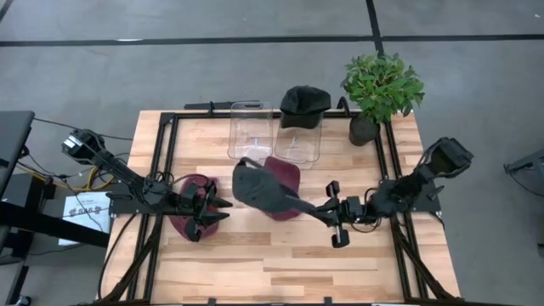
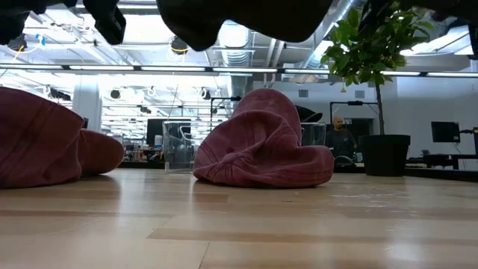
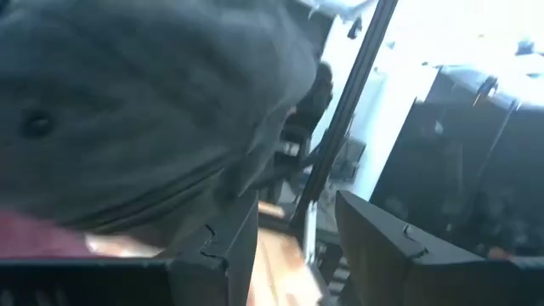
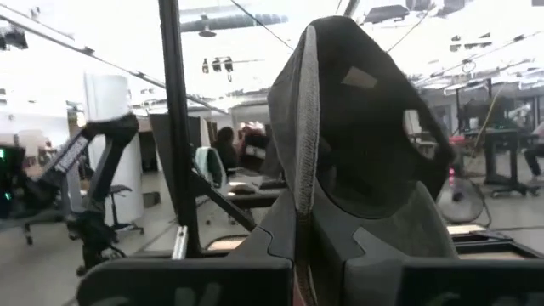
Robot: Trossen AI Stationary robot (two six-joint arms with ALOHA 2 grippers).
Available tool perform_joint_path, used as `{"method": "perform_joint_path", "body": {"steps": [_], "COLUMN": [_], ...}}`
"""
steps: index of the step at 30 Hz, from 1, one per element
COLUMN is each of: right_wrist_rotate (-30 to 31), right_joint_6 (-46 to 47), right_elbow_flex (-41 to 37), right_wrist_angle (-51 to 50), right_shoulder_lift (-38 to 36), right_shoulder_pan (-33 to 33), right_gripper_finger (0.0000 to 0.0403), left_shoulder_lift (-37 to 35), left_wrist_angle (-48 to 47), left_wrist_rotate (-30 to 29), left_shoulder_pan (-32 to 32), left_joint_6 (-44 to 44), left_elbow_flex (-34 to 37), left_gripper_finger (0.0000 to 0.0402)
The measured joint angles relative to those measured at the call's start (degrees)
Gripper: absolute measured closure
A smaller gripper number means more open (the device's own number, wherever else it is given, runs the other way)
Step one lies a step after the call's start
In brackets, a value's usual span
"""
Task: Pick & Place hat
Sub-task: Put the black cap into the right transparent bin
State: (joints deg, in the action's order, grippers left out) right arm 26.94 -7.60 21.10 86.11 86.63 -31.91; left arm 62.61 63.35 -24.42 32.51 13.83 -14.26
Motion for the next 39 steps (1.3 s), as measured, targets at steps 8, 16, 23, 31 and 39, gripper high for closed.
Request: {"method": "perform_joint_path", "body": {"steps": [8,16,23,31,39], "right_wrist_rotate": [0.19,9.53,13.59,12.43,9.02], "right_joint_6": [-2.03,-7.70,-12.97,-12.48,-11.50], "right_elbow_flex": [0.00,0.00,0.00,0.00,0.02], "right_wrist_angle": [-0.83,-1.05,4.01,3.62,2.22], "right_shoulder_lift": [0.24,-0.11,-0.17,-0.18,-0.18], "right_shoulder_pan": [-3.89,-10.27,-11.71,-11.88,-11.83], "right_gripper_finger": [0.0400,0.0400,0.0400,0.0400,0.0400], "left_shoulder_lift": [-2.85,-3.61,10.03,21.10,21.37], "left_wrist_angle": [4.07,-3.87,-6.77,-6.68,-6.55], "left_wrist_rotate": [-1.63,-29.87,-36.07,-41.99,-38.99], "left_shoulder_pan": [-1.52,-2.03,-2.73,-5.71,-10.23], "left_joint_6": [-14.02,-43.90,-50.75,-54.23,-61.10], "left_elbow_flex": [-2.02,-11.32,-20.02,-28.41,-35.57], "left_gripper_finger": [0.0246,0.0246,0.0246,0.0246,0.0246]}}
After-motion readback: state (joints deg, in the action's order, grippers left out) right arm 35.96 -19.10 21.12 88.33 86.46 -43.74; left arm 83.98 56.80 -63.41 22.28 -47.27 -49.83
